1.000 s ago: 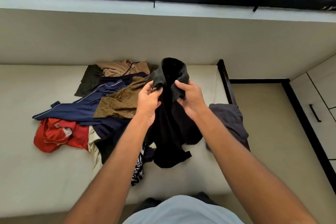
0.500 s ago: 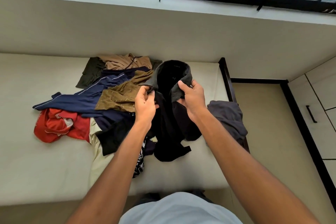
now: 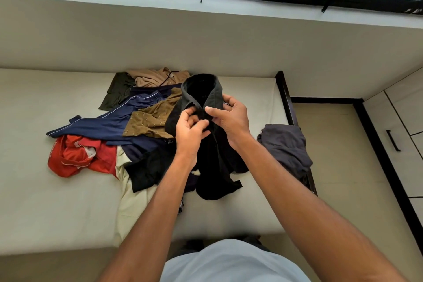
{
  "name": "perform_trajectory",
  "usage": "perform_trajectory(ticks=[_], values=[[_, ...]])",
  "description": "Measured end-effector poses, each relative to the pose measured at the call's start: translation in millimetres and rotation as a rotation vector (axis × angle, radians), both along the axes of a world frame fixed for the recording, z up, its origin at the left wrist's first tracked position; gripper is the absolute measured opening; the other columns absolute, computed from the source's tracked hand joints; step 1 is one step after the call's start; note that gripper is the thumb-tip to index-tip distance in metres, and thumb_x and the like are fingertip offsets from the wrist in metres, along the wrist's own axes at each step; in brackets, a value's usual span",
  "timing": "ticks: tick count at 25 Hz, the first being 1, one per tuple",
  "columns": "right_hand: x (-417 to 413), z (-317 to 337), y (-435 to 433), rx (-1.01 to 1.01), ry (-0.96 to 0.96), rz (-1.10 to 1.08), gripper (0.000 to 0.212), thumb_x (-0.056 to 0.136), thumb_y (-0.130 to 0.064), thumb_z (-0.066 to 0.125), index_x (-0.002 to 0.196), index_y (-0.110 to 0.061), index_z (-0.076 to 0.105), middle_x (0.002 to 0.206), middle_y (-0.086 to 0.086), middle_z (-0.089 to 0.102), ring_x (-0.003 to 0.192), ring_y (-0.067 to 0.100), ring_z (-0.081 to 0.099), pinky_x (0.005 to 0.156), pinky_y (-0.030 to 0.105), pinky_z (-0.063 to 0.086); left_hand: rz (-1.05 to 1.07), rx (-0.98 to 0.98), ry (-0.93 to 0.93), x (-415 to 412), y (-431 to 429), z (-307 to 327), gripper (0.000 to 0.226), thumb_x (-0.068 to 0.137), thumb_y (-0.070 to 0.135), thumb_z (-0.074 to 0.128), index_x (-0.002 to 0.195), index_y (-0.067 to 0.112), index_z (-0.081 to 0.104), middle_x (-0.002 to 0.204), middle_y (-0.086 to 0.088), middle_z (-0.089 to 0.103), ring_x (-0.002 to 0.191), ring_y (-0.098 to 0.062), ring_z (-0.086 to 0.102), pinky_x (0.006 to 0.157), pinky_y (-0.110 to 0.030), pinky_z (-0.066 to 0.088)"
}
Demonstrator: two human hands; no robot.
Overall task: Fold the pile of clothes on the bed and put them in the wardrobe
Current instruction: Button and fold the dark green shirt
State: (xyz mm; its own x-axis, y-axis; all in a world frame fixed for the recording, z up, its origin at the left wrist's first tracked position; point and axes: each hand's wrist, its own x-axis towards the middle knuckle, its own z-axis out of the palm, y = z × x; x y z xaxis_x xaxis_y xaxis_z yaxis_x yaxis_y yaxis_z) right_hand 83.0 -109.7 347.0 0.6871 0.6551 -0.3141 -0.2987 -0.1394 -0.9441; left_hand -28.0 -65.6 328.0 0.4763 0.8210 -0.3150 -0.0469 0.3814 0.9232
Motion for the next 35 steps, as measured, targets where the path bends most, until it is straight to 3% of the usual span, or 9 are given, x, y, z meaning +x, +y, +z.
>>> perform_trajectory(ticks=[2, 5, 9, 12, 17, 22, 27, 32, 35], values=[[3.0, 3.1, 1.0, -0.075, -0.125, 0.064, 0.054, 0.08, -0.006, 0.082, 0.131, -0.006, 0.062, 0.107, 0.011, 0.076, 0.1, 0.023, 0.075, 0.084, 0.039, 0.062, -0.074, 0.218, 0.122, -0.1, -2.6, -1.8, 0.054, 0.081, 0.014, 0.08, 0.125, 0.026, 0.051, 0.11, -0.002, 0.068, 0.099, -0.014, 0.07, 0.085, -0.031, 0.059], [10.0, 10.9, 1.5, -0.081, -0.164, 0.157, 0.046, 0.088, -0.015, 0.079, 0.13, -0.004, 0.064, 0.106, 0.009, 0.076, 0.1, 0.021, 0.074, 0.086, 0.037, 0.062, -0.05, 0.365, 0.179, 4.4, 0.2, 0.0, 0.048, 0.083, 0.008, 0.079, 0.122, 0.017, 0.054, 0.092, 0.004, 0.068, 0.08, -0.008, 0.069, 0.078, -0.034, 0.061], [25.1, -6.4, -25.2, -0.073, -0.174, 0.12, 0.021, 0.092, -0.006, 0.07, 0.114, -0.009, 0.072, 0.103, 0.012, 0.074, 0.098, 0.022, 0.072, 0.095, 0.047, 0.059, 0.031, 0.04, 0.017, 3.6, 9.7, 5.6, 0.032, 0.092, -0.005, 0.063, 0.12, 0.01, 0.059, 0.088, 0.001, 0.073, 0.082, -0.013, 0.069, 0.078, -0.033, 0.056], [12.7, -30.1, -54.2, -0.104, -0.239, 0.261, 0.025, 0.084, -0.01, 0.079, 0.105, -0.024, 0.075, 0.103, 0.004, 0.077, 0.099, 0.015, 0.072, 0.094, 0.037, 0.057, 0.089, -0.198, -0.144, -4.5, 16.0, 15.7, 0.026, 0.096, -0.006, 0.053, 0.117, 0.008, 0.062, 0.093, -0.004, 0.072, 0.081, -0.014, 0.068, 0.074, -0.028, 0.054], [-33.8, -43.8, -52.2, -0.13, -0.487, 0.361, 0.044, 0.082, -0.033, 0.085, 0.122, -0.025, 0.068, 0.108, -0.013, 0.075, 0.101, 0.0, 0.069, 0.086, 0.017, 0.054, 0.137, -0.256, -0.158, -6.2, 15.7, 27.2, 0.027, 0.098, -0.003, 0.053, 0.122, 0.006, 0.061, 0.095, -0.006, 0.072, 0.082, -0.016, 0.071, 0.068, -0.026, 0.059], [-44.8, -57.1, -34.5, -0.254, -0.778, 0.116, 0.015, 0.092, -0.018, 0.065, 0.105, -0.024, 0.064, 0.088, -0.012, 0.068, 0.074, 0.005, 0.059, 0.065, 0.023, 0.048, 0.244, -0.192, -0.154, 3.1, 22.9, 44.0, 0.031, 0.096, -0.004, 0.057, 0.126, 0.004, 0.056, 0.089, -0.002, 0.072, 0.083, -0.014, 0.071, 0.067, -0.027, 0.06], [-11.8, -64.4, -41.2, -0.578, -0.629, -0.064, 0.013, 0.091, -0.011, 0.058, 0.086, -0.023, 0.061, 0.069, -0.01, 0.054, 0.069, 0.023, 0.052, 0.065, 0.03, 0.034, 0.323, -0.159, -0.258, 18.6, 39.6, 75.4, 0.03, 0.094, -0.005, 0.059, 0.12, 0.009, 0.06, 0.083, 0.004, 0.075, 0.081, -0.012, 0.072, 0.062, -0.024, 0.056], [16.3, -59.7, -55.7, -0.712, -0.374, 0.384, 0.011, 0.088, -0.024, 0.056, 0.078, -0.024, 0.056, 0.083, 0.001, 0.062, 0.085, 0.029, 0.059, 0.07, 0.037, 0.042, 0.34, -0.165, -0.291, 35.2, 45.5, 92.5, 0.026, 0.095, -0.006, 0.059, 0.112, 0.013, 0.061, 0.084, 0.001, 0.072, 0.084, -0.015, 0.07, 0.066, -0.026, 0.059], [12.2, -32.1, -61.9, -0.609, -0.214, 0.554, 0.01, 0.075, -0.026, 0.057, 0.08, -0.017, 0.055, 0.086, 0.003, 0.061, 0.084, 0.025, 0.058, 0.076, 0.038, 0.043, 0.281, -0.156, -0.359, 62.5, 65.7, 105.2, 0.029, 0.097, -0.006, 0.055, 0.121, 0.011, 0.058, 0.097, -0.005, 0.068, 0.09, -0.019, 0.066, 0.077, -0.031, 0.058]])
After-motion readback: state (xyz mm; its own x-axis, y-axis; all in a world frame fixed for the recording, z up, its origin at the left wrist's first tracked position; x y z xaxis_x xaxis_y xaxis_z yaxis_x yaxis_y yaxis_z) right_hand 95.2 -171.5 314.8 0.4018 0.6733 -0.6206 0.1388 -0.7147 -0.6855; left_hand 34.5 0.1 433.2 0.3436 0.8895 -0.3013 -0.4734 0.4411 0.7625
